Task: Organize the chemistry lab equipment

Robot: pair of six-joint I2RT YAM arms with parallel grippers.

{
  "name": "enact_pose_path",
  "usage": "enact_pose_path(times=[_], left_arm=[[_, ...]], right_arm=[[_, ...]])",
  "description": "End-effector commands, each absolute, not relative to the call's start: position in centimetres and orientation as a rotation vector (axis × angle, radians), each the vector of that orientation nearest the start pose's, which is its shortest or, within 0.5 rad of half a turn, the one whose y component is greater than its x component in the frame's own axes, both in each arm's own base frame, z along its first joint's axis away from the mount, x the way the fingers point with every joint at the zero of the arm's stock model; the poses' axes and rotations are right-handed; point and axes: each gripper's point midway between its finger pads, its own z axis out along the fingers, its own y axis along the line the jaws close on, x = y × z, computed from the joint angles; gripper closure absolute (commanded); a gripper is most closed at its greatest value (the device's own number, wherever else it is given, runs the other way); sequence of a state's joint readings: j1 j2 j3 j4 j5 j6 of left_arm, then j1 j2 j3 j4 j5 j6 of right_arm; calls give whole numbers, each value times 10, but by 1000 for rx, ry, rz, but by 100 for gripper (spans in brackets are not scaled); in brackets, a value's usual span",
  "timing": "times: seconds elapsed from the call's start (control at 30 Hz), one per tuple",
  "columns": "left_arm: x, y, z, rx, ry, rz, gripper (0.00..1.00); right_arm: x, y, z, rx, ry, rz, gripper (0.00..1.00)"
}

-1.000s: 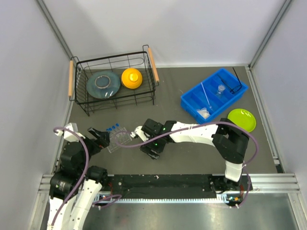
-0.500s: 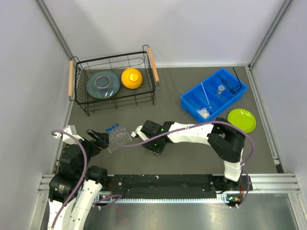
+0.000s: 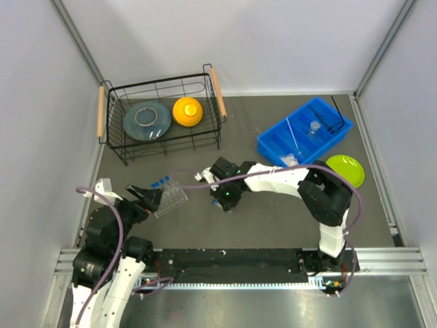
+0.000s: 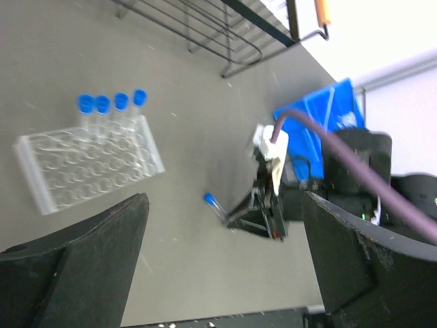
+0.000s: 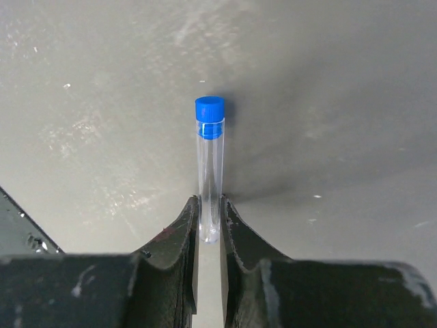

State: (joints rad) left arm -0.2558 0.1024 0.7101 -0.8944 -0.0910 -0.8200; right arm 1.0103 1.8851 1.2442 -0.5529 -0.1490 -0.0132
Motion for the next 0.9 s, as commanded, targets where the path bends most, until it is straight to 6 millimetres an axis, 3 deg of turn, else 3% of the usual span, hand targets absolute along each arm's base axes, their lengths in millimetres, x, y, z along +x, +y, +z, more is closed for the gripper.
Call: enact_pose_path(times=[0.0, 0.03, 0.1, 0.13, 0.2, 0.27, 0.3, 0.33, 0.53, 0.87], left_arm=[[157, -103, 246, -548, 1774, -1016, 1], [162, -110, 234, -553, 1795, -1051, 1], [168, -124, 243, -534, 1750, -1174, 4], [167, -135, 229, -514, 1791, -1235, 4], [172, -150, 239, -476, 1748, -1361, 7], [173, -166, 222, -452, 1821, -1465, 10], [173, -172, 228, -429, 1811, -1517, 11], [176, -178, 214, -449, 1878, -1536, 13], [173, -211, 210, -360, 1995, -1556, 14], [184, -235, 206, -352, 2059, -1486, 34]], right_arm=[[189, 349, 73, -1331, 2381, 781, 94], [192, 346, 83, -1310, 2360, 826, 94], [185, 345, 95, -1306, 2320, 950, 94], [183, 345, 110, -1300, 2273, 993, 94], [176, 343, 121, -1297, 2234, 1094, 94], [166, 342, 135, -1313, 2180, 1192, 94], [162, 343, 140, -1324, 2157, 1227, 94], [158, 344, 145, -1332, 2139, 1260, 94], [141, 347, 164, -1390, 2054, 1411, 94], [134, 342, 171, -1410, 2007, 1419, 94]])
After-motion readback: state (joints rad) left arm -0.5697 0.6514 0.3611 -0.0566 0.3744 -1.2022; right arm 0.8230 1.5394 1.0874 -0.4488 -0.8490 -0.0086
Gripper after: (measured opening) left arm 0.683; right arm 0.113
